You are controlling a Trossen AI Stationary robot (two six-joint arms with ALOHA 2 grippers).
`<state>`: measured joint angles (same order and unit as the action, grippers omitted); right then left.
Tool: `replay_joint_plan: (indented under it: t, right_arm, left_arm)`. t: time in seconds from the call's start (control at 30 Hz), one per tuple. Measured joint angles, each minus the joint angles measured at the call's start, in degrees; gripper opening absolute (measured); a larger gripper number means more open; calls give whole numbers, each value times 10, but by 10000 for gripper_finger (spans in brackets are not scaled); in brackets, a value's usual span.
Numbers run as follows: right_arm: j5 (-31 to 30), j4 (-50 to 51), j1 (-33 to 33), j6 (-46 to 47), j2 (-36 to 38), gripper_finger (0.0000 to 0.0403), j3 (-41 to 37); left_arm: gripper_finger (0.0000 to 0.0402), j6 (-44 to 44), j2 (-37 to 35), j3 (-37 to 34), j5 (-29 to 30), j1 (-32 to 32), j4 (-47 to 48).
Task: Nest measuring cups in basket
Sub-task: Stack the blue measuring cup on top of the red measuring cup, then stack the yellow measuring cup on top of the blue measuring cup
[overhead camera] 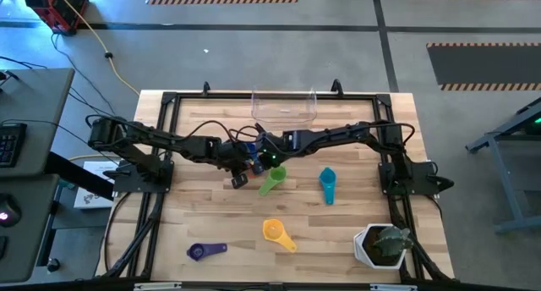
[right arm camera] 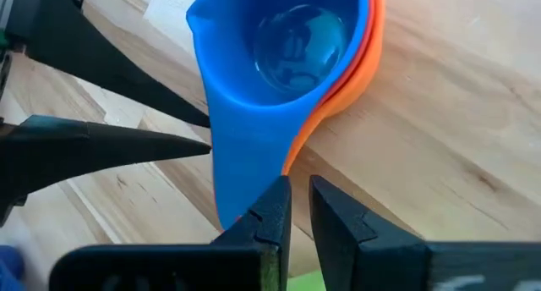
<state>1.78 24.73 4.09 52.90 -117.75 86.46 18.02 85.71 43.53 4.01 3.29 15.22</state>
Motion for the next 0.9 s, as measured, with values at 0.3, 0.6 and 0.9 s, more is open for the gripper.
replay_joint_plan:
  t: [0.3, 0.6, 0.9]
  right_arm:
    - [0, 7, 0, 7, 1, 37, 0]
    - [2, 43, -3, 25, 42, 37, 2]
    - [58, 77, -55, 110, 70, 37, 2]
  left_arm:
    - [37, -6, 0, 0, 0, 0, 2]
    - [37, -12, -35, 0, 0, 1, 67]
    - [37, -18, -91, 0, 0, 1, 134]
